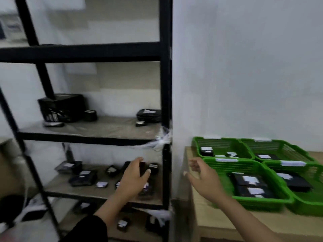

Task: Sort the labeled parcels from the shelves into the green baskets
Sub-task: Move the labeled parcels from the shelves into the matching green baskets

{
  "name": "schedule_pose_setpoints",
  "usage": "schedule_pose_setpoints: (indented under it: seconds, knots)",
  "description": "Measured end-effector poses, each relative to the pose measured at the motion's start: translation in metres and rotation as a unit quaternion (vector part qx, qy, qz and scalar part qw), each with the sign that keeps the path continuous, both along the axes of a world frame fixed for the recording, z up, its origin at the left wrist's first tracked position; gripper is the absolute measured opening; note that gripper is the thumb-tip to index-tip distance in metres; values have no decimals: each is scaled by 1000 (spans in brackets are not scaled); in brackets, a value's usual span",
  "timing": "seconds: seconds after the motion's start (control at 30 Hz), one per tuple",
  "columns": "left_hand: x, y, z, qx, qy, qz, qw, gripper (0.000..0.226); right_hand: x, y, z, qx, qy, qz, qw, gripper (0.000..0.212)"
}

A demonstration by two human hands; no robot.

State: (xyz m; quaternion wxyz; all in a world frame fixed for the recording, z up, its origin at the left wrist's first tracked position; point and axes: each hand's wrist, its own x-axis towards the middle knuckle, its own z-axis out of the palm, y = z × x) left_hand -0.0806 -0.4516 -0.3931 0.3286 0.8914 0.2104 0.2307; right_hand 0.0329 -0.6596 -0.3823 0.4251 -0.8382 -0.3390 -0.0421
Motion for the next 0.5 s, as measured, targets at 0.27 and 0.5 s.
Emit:
schedule_pose_setpoints:
  seconds: [0.27,0.5]
  knots:
    - [-61,153,36,33,-11,70,997,53,-42,157,13,14,23,75,997,43]
    - [-52,222,24,24,-5,76,997,52,-18,230,11,-6,22,86,996,44]
